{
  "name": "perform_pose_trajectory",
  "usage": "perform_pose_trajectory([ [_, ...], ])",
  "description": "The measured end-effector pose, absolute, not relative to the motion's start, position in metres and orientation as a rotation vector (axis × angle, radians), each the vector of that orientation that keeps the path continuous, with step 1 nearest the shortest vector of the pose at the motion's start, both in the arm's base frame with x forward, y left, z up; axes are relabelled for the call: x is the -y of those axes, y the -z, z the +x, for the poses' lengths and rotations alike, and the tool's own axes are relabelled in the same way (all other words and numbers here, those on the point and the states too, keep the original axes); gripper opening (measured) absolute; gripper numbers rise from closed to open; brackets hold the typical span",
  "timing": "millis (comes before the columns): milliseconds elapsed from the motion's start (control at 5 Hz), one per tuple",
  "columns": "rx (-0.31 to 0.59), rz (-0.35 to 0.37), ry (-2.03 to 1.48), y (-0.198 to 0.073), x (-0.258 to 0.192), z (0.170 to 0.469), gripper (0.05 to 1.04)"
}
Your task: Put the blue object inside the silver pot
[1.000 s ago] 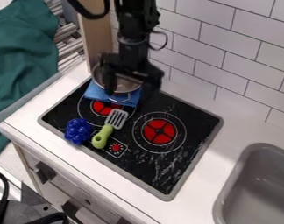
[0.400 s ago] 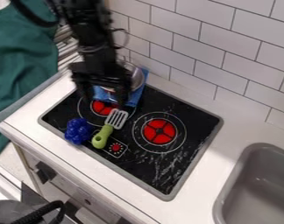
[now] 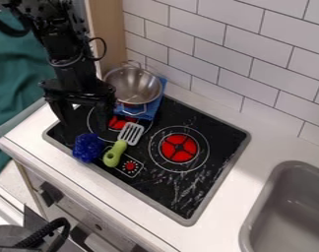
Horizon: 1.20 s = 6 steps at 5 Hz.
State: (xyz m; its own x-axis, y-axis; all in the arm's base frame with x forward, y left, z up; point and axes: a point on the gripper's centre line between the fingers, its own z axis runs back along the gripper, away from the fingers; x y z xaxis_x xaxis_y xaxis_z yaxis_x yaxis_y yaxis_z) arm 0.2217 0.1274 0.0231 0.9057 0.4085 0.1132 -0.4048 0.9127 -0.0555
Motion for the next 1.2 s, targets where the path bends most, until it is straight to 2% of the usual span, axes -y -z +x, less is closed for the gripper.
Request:
perform_pose_trajectory([
  [600, 0.013, -0.032, -0.410, 0.030, -0.125, 0.208, 1.001],
  [800, 0.000, -0.034, -0.410, 0.039, -0.126, 0.208, 0.952],
  [1000, 0.002, -0.033, -0.401, 0.042, -0.128, 0.211, 0.778],
  [1200, 0.000, -0.029, -0.410, 0.043, -0.128, 0.211, 0.778],
])
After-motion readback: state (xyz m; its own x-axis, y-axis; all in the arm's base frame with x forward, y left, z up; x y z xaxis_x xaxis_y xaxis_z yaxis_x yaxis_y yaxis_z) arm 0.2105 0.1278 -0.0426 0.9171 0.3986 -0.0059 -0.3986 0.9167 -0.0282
